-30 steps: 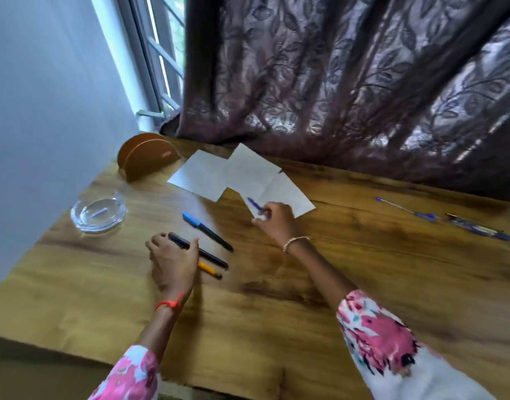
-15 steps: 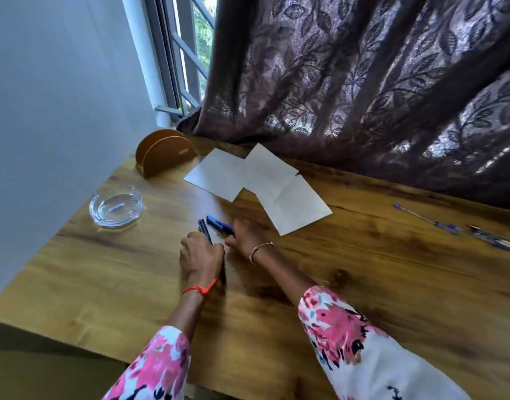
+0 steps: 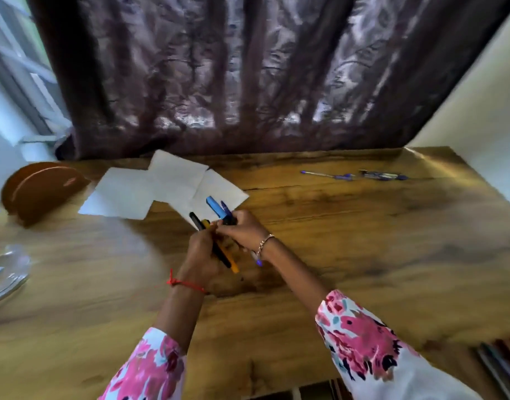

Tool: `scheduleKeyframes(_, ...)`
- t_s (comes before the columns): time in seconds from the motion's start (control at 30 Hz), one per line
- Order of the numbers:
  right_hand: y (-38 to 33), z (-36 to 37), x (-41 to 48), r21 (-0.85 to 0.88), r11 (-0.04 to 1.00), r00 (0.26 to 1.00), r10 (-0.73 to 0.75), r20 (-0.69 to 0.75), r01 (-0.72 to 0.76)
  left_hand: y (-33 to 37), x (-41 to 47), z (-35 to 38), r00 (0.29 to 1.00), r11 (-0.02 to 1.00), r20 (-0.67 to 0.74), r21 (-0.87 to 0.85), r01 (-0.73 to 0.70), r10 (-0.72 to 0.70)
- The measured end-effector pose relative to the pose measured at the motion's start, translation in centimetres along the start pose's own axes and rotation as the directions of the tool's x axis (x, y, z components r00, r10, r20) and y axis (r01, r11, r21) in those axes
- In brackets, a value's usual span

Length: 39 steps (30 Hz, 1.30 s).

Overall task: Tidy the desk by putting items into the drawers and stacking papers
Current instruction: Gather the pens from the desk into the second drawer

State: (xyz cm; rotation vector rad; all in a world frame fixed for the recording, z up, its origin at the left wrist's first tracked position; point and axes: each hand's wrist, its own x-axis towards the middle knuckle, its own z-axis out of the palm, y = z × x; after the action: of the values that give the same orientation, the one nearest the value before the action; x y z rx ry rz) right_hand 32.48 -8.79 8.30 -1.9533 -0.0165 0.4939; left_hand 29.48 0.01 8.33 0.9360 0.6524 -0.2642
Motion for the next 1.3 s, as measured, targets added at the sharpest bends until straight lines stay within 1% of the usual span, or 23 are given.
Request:
scheduleKeyframes(0.07,1.1,-3.3,-1.6,-0.036,0.999,1.000,0.014,-0.020,-0.015,-1.4,-0.7,3.1,0.992,0.996,0.107,-0.036,0.076,-0.071)
scheduleKeyframes(0.13,2.9,-6.9,-3.7,-0.009,0.998,0.996,0.067,-0.057,-0.068,-3.5,-1.3,6.3,0.973,0.993,0.199,0.026,0.113,-0.116)
scheduleKeyframes(0.23,6.2,-11.7,-7.1,0.118,0.982,0.973,0.166,-0.162,-0.148,-7.3,-1.6,10.6,0.940,0.978,0.284,0.139,0.155,-0.189)
scheduleKeyframes(0.27,7.5,-13.3,-8.6,0.178,0.971,0.960,0.192,-0.204,-0.157,-8.8,-1.8,12.1,0.922,0.966,0.311,0.185,0.181,-0.232)
scheduleKeyframes(0.33,9.8,-16.0,-11.9,0.292,0.946,0.944,0.219,-0.246,-0.143,-12.2,-2.7,14.8,0.864,0.934,0.381,0.264,0.239,-0.329)
scheduleKeyframes(0.37,11.0,-17.3,-13.6,0.331,0.934,0.938,0.229,-0.259,-0.137,-14.0,-3.4,16.1,0.832,0.923,0.424,0.300,0.243,-0.357)
scheduleKeyframes(0.5,15.5,-21.1,-20.2,0.468,0.876,0.905,0.286,-0.316,-0.114,-20.8,-6.9,20.1,0.704,0.888,0.575,0.421,0.183,-0.418)
scheduleKeyframes(0.6,18.6,-23.1,-24.8,0.513,0.851,0.870,0.333,-0.364,-0.111,-25.6,-8.7,21.8,0.624,0.837,0.599,0.520,0.173,-0.501)
scheduleKeyframes(0.7,21.4,-24.6,-28.8,0.546,0.834,0.824,0.363,-0.435,-0.080,-29.0,-10.5,23.3,0.558,0.753,0.608,0.657,0.045,-0.564)
scheduleKeyframes(0.77,23.2,-25.6,-31.3,0.565,0.823,0.778,0.392,-0.491,-0.057,-30.6,-11.4,24.1,0.470,0.702,0.638,0.710,-0.052,-0.610)
scheduleKeyframes(0.8,24.2,-26.2,-32.6,0.564,0.823,0.745,0.414,-0.522,-0.062,-31.3,-11.8,24.5,0.445,0.679,0.657,0.721,-0.135,-0.608)
scheduleKeyframes(0.87,26.0,-27.5,-35.1,0.513,0.844,0.652,0.479,-0.588,-0.157,-32.3,-11.9,25.5,0.454,0.571,0.711,0.702,-0.426,-0.536)
scheduleKeyframes(0.9,26.6,-28.0,-36.3,0.472,0.849,0.600,0.510,-0.617,-0.236,-32.5,-11.7,25.9,0.457,0.488,0.748,0.662,-0.569,-0.481)
scheduleKeyframes(0.93,27.4,-28.8,-37.3,0.427,0.845,0.547,0.534,-0.645,-0.322,-33.0,-10.9,26.4,0.433,0.391,0.795,0.592,-0.704,-0.425)
scheduleKeyframes(0.97,28.2,-29.6,-38.2,0.359,0.833,0.507,0.545,-0.668,-0.422,-33.6,-9.9,27.0,0.374,0.287,0.844,0.495,-0.820,-0.386)
scheduleKeyframes(1.0,29.0,-30.4,-39.0,0.273,0.800,0.477,0.551,-0.685,-0.534,-33.9,-9.0,27.7,0.297,0.160,0.879,0.376,-0.912,-0.373)
scheduleKeyframes(1.03,30.0,-31.1,-39.5,0.184,0.749,0.454,0.557,-0.696,-0.636,-34.4,-7.8,28.4,0.217,0.023,0.894,0.245,-0.969,-0.392)
scheduleKeyframes(1.07,30.9,-31.7,-39.9,0.111,0.692,0.431,0.557,-0.710,-0.713,-34.6,-6.8,29.1,0.158,-0.104,0.891,0.125,-0.987,-0.427)
scheduleKeyframes(1.1,31.8,-32.2,-40.1,0.070,0.641,0.401,0.557,-0.727,-0.765,-34.9,-5.9,29.8,0.136,-0.197,0.871,0.046,-0.979,-0.472)
scheduleKeyframes(1.13,32.6,-32.8,-40.1,0.040,0.602,0.376,0.548,-0.747,-0.797,-35.1,-5.2,30.5,0.132,-0.254,0.854,0.000,-0.967,-0.503)
scheduleKeyframes(1.2,34.3,-33.7,-39.8,0.013,0.546,0.337,0.536,-0.774,-0.838,-35.5,-4.1,31.4,0.139,-0.328,0.837,-0.051,-0.943,-0.530)
scheduleKeyframes(1.23,35.0,-34.1,-39.5,-0.002,0.529,0.332,0.530,-0.780,-0.848,-35.7,-3.6,31.4,0.131,-0.364,0.838,-0.085,-0.927,-0.530)
scheduleKeyframes(1.3,36.4,-35.1,-38.7,-0.054,0.503,0.345,0.507,-0.790,-0.863,-36.1,-2.9,31.2,0.115,-0.424,0.847,-0.138,-0.895,-0.518)
